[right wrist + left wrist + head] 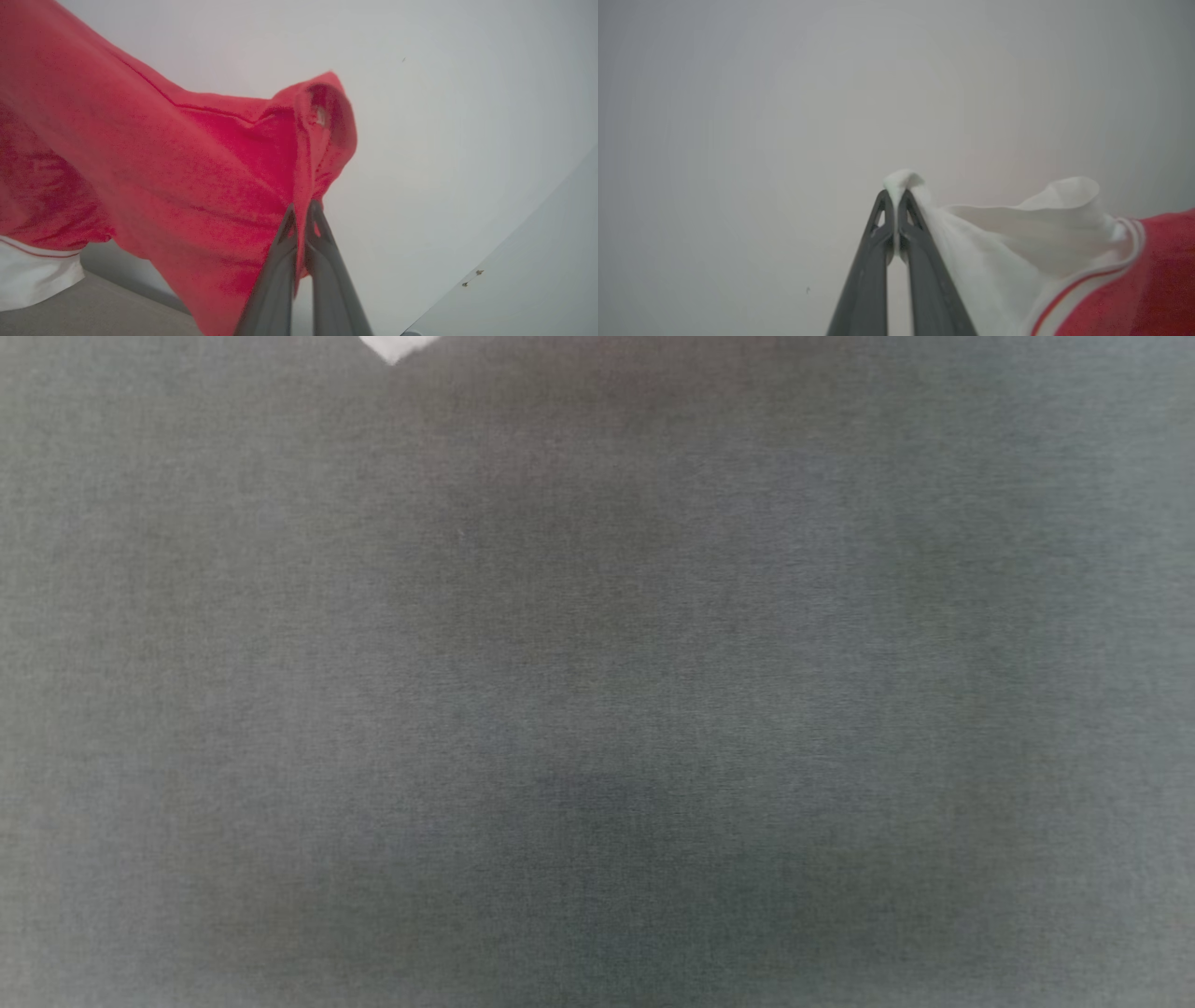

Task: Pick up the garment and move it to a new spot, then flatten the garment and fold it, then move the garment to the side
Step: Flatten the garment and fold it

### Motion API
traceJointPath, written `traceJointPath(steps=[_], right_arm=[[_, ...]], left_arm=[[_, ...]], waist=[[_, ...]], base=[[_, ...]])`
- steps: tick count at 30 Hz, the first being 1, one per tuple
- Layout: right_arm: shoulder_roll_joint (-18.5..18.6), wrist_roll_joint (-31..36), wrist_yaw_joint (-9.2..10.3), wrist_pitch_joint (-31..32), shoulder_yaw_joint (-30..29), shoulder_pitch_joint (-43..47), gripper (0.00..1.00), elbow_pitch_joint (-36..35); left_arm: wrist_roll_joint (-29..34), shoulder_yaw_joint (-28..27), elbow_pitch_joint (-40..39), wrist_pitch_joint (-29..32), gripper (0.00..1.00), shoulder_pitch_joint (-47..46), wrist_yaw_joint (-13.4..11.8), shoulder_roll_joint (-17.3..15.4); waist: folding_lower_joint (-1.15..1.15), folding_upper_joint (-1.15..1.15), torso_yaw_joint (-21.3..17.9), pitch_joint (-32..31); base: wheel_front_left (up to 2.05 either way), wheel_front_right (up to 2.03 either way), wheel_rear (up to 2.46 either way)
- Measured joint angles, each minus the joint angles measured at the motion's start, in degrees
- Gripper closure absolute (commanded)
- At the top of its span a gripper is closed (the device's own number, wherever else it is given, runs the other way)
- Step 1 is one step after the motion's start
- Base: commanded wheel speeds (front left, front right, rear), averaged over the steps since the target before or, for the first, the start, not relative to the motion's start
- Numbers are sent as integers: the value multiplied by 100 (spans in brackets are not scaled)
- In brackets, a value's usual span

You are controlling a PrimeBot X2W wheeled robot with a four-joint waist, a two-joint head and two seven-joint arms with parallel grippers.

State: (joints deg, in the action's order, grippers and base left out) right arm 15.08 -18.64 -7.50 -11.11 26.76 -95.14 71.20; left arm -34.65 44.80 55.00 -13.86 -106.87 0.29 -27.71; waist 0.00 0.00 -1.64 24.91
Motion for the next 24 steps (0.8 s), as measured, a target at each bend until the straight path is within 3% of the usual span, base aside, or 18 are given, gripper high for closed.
traceJointPath(steps=[6, 10, 12, 14, 17, 24], right_arm=[[-328, 113, 1, 328, 198, 587, 100, 181], [-396, -101, 0, 723, 482, 1065, 100, 151], [-336, -308, 0, 902, 617, 1324, 100, 55], [-169, -712, 1, 1200, 864, 1745, 100, -277], [62, -1249, 1, 1578, 1179, 2277, 100, -805], [972, -2418, 1, 2229, 1808, 3411, 100, -2169]], left_arm=[[-237, 159, 606, 76, 100, 667, 592, 279], [-736, 303, 711, 628, 100, 1262, 703, 388], [-1154, 452, 402, 1121, 100, 1683, 704, 425], [-1835, 700, -176, 1879, 100, 2268, 712, 282], [-2398, 887, -675, 2547, 100, 2816, 712, -48], [-3034, 1155, -1416, 3421, 100, 3824, 699, -530]], waist=[[0, 0, 177, 53], [0, 0, 305, -55], [0, 0, 376, -124], [0, 0, 487, -248], [0, 0, 576, -407], [0, 0, 739, -790]], base=[[0, 0, 0], [0, 0, 0], [0, 0, 0], [0, 0, 0], [0, 0, 0], [0, 0, 0]])
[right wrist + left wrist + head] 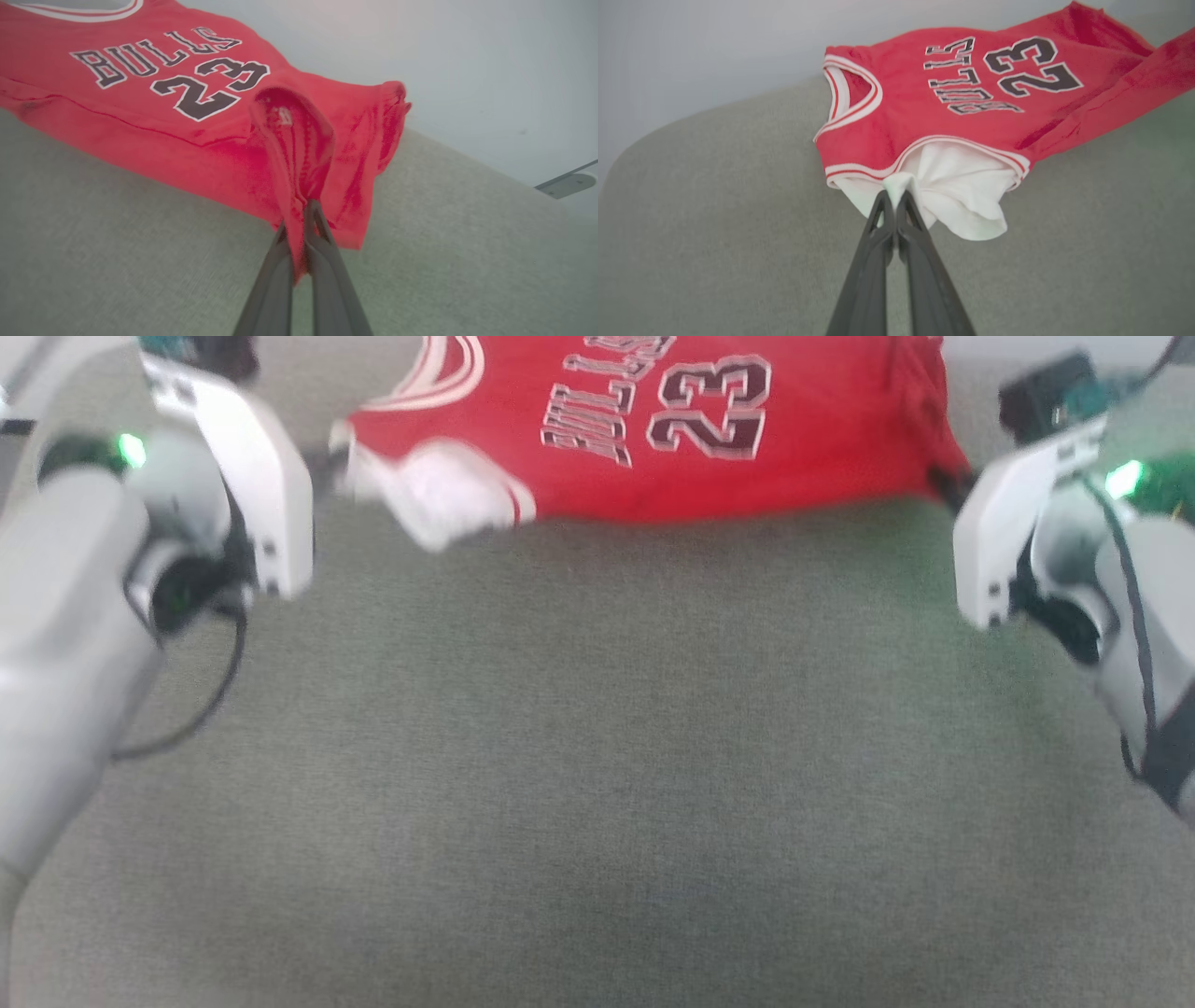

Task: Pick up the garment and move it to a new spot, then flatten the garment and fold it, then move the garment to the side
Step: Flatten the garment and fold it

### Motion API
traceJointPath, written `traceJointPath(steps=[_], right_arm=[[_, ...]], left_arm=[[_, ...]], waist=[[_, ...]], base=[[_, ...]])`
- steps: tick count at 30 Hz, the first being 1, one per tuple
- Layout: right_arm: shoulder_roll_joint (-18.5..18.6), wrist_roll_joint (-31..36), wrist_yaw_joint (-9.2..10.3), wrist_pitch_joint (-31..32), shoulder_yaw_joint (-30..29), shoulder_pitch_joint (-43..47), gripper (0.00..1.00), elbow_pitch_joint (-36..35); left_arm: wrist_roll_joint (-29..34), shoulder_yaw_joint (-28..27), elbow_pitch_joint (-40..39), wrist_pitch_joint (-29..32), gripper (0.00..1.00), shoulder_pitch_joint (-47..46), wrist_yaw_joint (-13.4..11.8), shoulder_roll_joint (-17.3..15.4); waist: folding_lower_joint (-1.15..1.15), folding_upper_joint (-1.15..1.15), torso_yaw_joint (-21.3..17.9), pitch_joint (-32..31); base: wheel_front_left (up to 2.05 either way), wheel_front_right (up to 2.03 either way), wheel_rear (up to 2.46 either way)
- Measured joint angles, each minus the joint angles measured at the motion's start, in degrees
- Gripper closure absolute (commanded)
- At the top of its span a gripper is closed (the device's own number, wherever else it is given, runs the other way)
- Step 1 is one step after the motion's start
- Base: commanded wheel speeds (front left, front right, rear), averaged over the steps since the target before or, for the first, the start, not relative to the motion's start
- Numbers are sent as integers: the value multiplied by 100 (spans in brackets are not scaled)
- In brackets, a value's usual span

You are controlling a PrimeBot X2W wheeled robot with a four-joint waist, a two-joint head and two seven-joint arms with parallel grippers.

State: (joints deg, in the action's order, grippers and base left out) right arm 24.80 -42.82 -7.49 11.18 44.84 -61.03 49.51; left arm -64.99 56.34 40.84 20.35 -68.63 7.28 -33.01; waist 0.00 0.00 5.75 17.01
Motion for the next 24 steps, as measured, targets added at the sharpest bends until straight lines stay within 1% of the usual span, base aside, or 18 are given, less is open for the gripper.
traceJointPath(steps=[2, 3, 5, 7, 10, 13, 14, 19, 24], right_arm=[[216, -294, 0, 131, 141, 302, 100, -364], [323, -428, 0, 207, 189, 444, 100, -514], [560, -636, 0, 341, 313, 713, 100, -837], [755, -887, 0, 490, 386, 1003, 100, -1105], [1034, -1165, 0, 732, 534, 1390, 100, -1548], [1329, -1422, 0, 979, 683, 1770, 100, -2028], [1329, -1422, 0, 979, 683, 1770, 100, -2028], [1840, -1851, 0, 1276, 820, 2397, 100, -2789], [2309, -2256, 0, 1548, 868, 2955, 100, -3444]], left_arm=[[-70, 64, -203, 188, 100, 300, -67, -98], [-189, 82, -318, 297, 100, 437, -146, -136], [-235, 171, -601, 516, 100, 687, -290, -234], [-365, 218, -927, 733, 100, 975, -486, -360], [-570, 287, -1521, 1012, 100, 1424, -813, -658], [-714, 357, -2228, 1206, 100, 1887, -1199, -961], [-714, 357, -2228, 1206, 100, 1887, -1199, -961], [-953, 481, -3478, 1401, 100, 2660, -1904, -1530], [-1181, 619, -4522, 1566, 100, 3283, -2587, -1965]], waist=[[0, 0, 30, -104], [0, 0, 42, -155], [0, 0, 57, -248], [0, 0, 64, -338], [0, 0, 55, -453], [0, 0, 30, -543], [0, 0, 30, -543], [0, 0, 5, -623], [0, 0, 2, -607]], base=[[0, 0, 0], [0, 0, 0], [0, 0, 0], [0, 0, 0], [0, 0, 0], [0, 0, 0], [0, 0, 0], [0, 0, 0], [0, 0, 0]])
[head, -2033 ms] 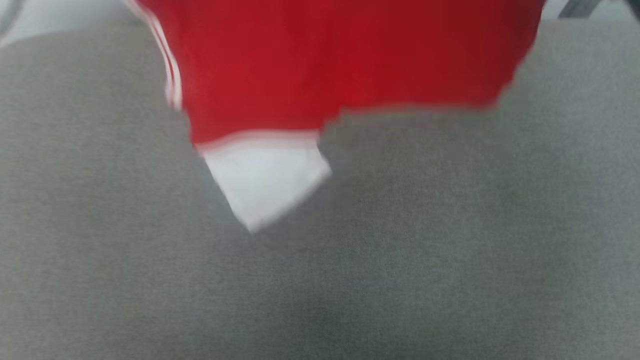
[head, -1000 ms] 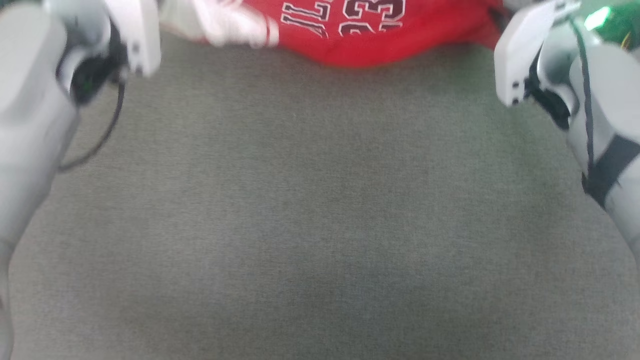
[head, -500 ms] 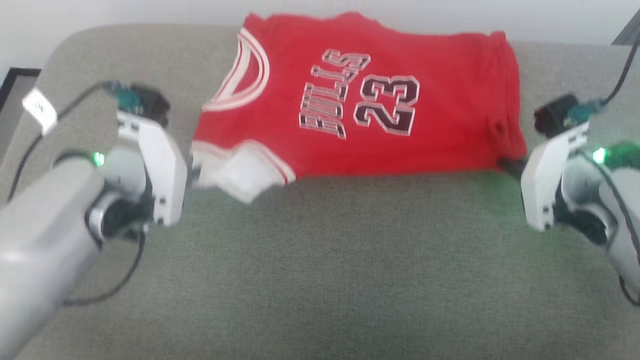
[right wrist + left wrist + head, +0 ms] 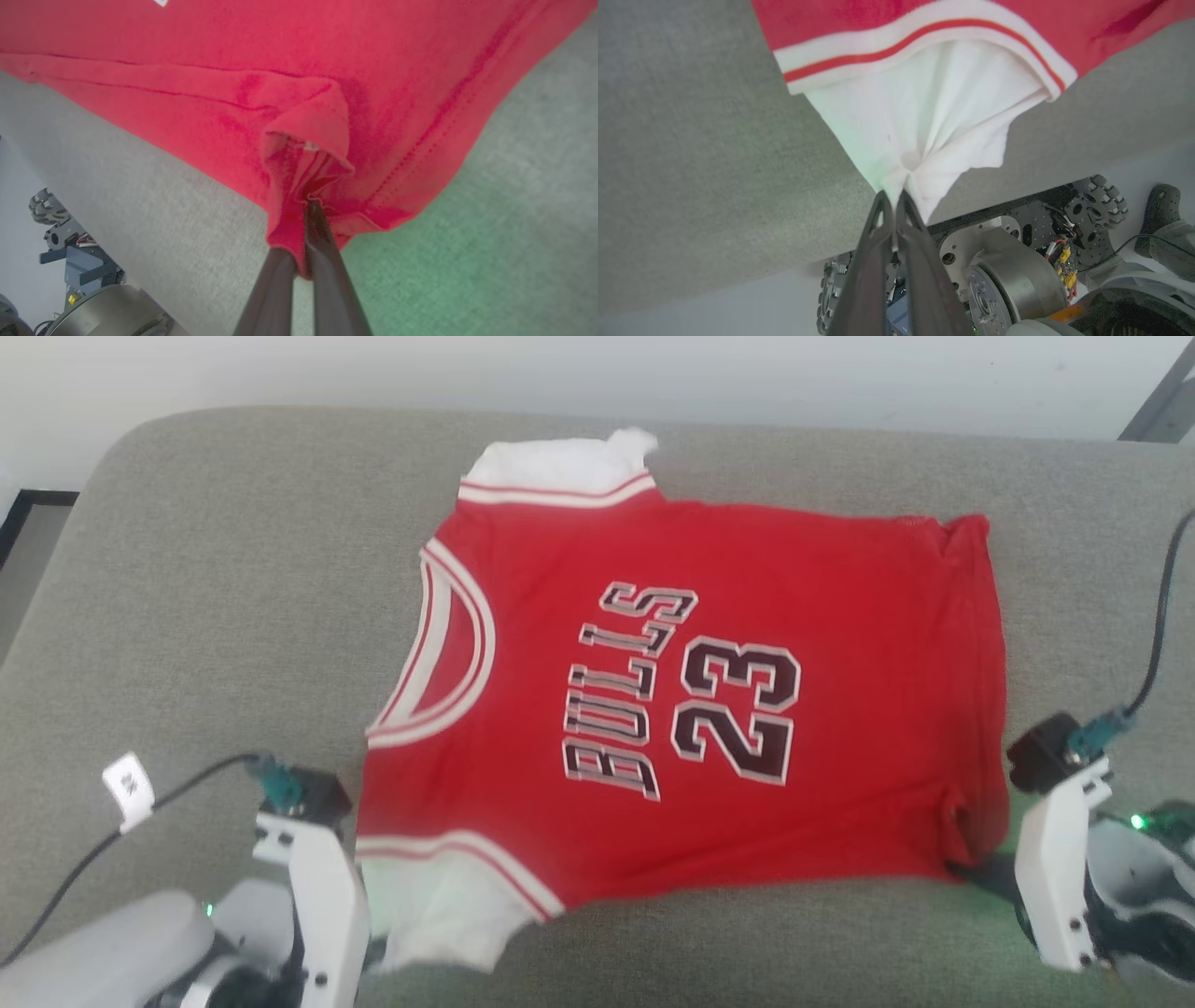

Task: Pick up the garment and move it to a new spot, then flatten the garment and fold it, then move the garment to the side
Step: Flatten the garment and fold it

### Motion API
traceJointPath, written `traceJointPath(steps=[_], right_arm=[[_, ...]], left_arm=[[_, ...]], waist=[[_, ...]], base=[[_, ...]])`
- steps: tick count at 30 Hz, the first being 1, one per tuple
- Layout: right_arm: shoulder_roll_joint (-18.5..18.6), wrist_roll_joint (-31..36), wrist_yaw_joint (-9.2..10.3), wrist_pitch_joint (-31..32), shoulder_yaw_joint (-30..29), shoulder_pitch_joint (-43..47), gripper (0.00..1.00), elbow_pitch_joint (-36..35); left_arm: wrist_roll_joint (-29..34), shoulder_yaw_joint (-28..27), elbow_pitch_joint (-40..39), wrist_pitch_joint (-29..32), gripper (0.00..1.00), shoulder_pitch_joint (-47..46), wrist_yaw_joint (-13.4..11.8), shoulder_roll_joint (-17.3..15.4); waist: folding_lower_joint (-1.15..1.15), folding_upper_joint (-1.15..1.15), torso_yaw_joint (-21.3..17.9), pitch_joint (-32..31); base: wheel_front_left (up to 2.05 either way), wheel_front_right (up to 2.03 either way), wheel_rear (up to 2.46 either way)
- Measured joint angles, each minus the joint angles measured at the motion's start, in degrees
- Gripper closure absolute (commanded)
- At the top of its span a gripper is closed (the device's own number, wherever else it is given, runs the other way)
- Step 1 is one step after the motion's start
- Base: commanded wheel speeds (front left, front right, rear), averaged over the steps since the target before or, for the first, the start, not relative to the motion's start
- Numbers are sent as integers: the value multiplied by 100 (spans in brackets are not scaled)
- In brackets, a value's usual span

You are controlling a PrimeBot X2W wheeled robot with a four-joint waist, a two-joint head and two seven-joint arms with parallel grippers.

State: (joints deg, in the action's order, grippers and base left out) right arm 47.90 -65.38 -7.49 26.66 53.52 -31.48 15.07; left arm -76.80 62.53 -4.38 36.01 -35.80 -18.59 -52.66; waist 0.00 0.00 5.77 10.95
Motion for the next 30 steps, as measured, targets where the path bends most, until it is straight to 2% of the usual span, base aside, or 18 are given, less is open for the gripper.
traceJointPath(steps=[3, 6, 9, 12, 16, 19, 25, 30], right_arm=[[222, -147, 0, 167, -2, 243, 100, -310], [378, -286, 0, 219, -75, 453, 100, -522], [439, -258, -1, 80, -245, 573, 100, -592], [415, -78, 0, -134, -491, 590, 100, -589], [210, 222, 0, -298, -786, 502, 100, -566], [-1, 492, 0, -389, -1060, 327, 100, -476], [-568, 1111, 0, -421, -1455, -30, 100, -156], [-1105, 1630, 0, -352, -1805, -297, 100, 422]], left_arm=[[-151, 60, -464, 114, 100, 261, -313, -214], [-168, 109, -817, 147, 100, 408, -521, -372], [-94, -26, -1002, -59, 100, 386, -612, -466], [203, -167, -1073, -286, 100, 165, -554, -545], [622, -345, -977, -403, 100, -363, -349, -588], [912, -445, -705, -444, 100, -823, -94, -504], [1268, -500, 213, -423, 100, -1585, 468, -116], [1388, -456, 1163, -464, 100, -1980, 921, 327]], waist=[[0, 1, -16, 22], [0, 0, -39, 53], [0, 0, -62, 78], [0, 0, -110, 87], [0, 0, -214, 111], [0, 0, -305, 160], [0, 0, -505, 325], [0, 0, -643, 514]], base=[[0, 0, 0], [0, 0, 0], [0, 0, 0], [0, 0, 0], [0, 0, 0], [0, 0, 0], [0, 0, 0], [0, 0, 0]])
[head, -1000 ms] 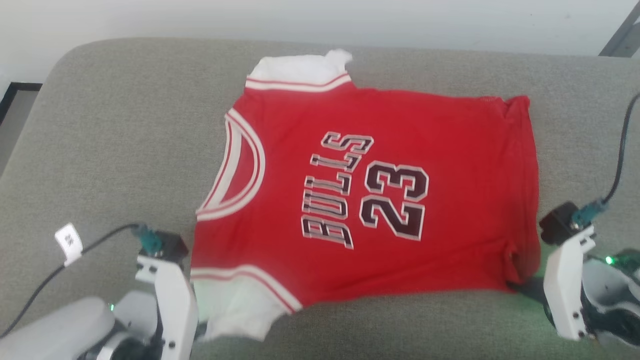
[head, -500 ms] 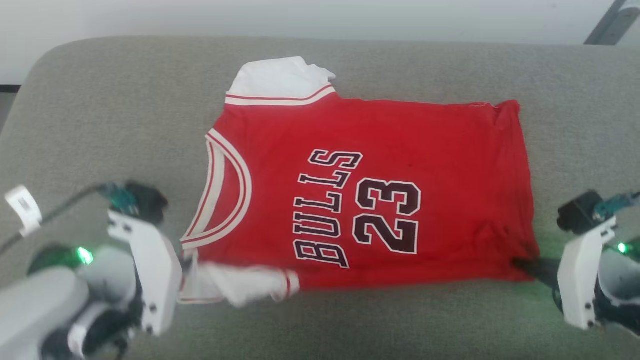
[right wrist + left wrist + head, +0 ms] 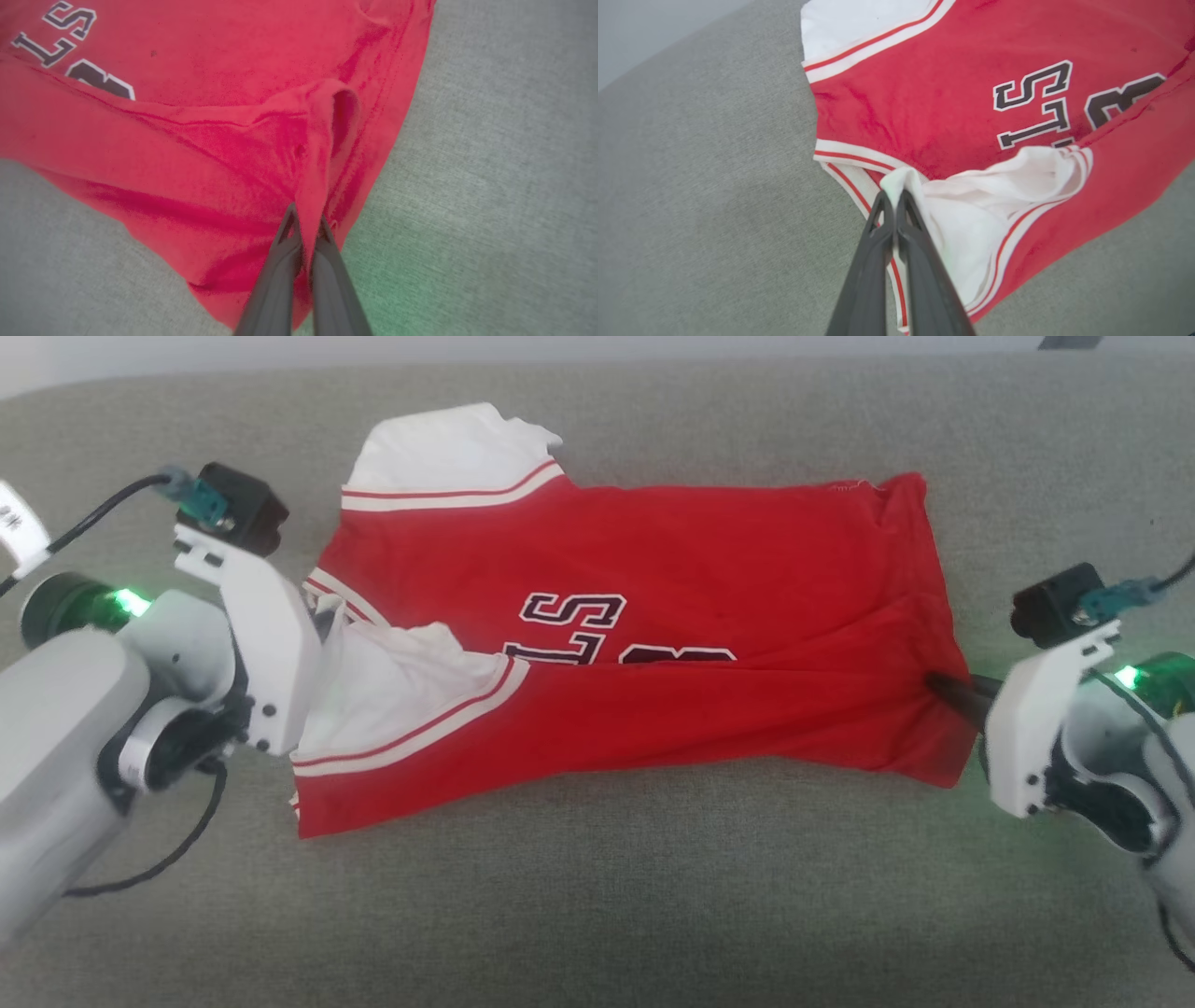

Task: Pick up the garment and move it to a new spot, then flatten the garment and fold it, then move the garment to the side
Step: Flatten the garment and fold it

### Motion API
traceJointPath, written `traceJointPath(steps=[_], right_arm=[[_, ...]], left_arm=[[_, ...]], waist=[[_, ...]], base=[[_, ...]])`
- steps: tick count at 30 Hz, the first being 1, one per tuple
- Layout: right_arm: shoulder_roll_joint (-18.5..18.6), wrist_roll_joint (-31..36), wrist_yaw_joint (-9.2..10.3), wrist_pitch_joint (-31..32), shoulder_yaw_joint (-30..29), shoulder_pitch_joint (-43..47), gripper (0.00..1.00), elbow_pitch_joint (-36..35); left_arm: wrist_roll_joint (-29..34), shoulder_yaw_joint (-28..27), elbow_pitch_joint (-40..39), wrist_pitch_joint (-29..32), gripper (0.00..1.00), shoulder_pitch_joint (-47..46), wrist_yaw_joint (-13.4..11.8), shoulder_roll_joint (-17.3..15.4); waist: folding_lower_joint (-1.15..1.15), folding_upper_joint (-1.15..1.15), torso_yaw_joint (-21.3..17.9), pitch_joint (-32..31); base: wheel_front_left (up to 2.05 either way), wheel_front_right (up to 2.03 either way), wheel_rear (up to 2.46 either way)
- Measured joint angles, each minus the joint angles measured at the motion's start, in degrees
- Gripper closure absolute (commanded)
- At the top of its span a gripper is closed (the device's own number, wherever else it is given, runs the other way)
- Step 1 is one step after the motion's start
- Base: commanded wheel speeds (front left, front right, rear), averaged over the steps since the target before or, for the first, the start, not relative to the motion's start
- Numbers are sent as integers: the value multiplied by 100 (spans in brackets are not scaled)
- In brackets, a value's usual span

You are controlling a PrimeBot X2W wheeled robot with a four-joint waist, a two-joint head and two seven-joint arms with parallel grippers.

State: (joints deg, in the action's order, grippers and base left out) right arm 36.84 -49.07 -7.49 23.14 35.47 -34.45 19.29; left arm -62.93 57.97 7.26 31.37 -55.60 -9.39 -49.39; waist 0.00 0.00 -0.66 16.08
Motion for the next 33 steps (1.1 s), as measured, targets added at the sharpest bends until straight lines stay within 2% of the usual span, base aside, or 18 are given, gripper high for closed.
traceJointPath(steps=[6, 10, 17, 18, 19, 20, 21, 22, 26, 33], right_arm=[[-563, 354, 0, 211, -151, -186, 100, 400], [-739, 512, 0, 278, -187, -310, 100, 534], [-923, 632, -1, 419, -233, -466, 100, 717], [-939, 632, -1, 432, -248, -473, 91, 737], [-945, 636, -1, 443, -253, -476, 78, 745], [-943, 654, 0, 443, -258, -476, 62, 730], [-943, 665, 0, 422, -281, -467, 11, 709], [-938, 665, 0, 410, -315, -449, 0, 687], [-877, 678, 0, 246, -576, -280, 0, 530], [-914, 1039, 0, -411, -1539, 471, 0, 159]], left_arm=[[44, 123, 1209, -126, 100, -256, 556, 580], [1, 200, 2041, -145, 100, -326, 895, 927], [-189, 208, 3155, -19, 100, -418, 1222, 1379], [-244, 177, 3259, -9, 97, -440, 1222, 1433], [-299, 148, 3341, 8, 72, -454, 1223, 1482], [-313, 155, 3395, 5, 42, -478, 1225, 1522], [-310, 165, 3441, 5, 0, -519, 1227, 1553], [-330, 137, 3481, 26, 0, -559, 1226, 1588], [-356, 159, 3530, 201, 0, -651, 1167, 1635], [-450, 191, 3119, 645, 0, -628, 842, 1543]], waist=[[0, 0, -82, 226], [0, 0, -119, 329], [0, 0, -169, 357], [0, 0, -167, 344], [0, 0, -161, 325], [0, 0, -151, 302], [0, 0, -136, 278], [0, 0, -117, 251], [0, 0, -25, 102], [0, 0, 186, -292]], base=[[0, 0, 0], [0, 0, 0], [0, 0, 0], [0, 0, 0], [0, 0, 0], [0, 0, 0], [0, 0, 0], [0, 0, 0], [0, 0, 0], [0, 0, 0]])
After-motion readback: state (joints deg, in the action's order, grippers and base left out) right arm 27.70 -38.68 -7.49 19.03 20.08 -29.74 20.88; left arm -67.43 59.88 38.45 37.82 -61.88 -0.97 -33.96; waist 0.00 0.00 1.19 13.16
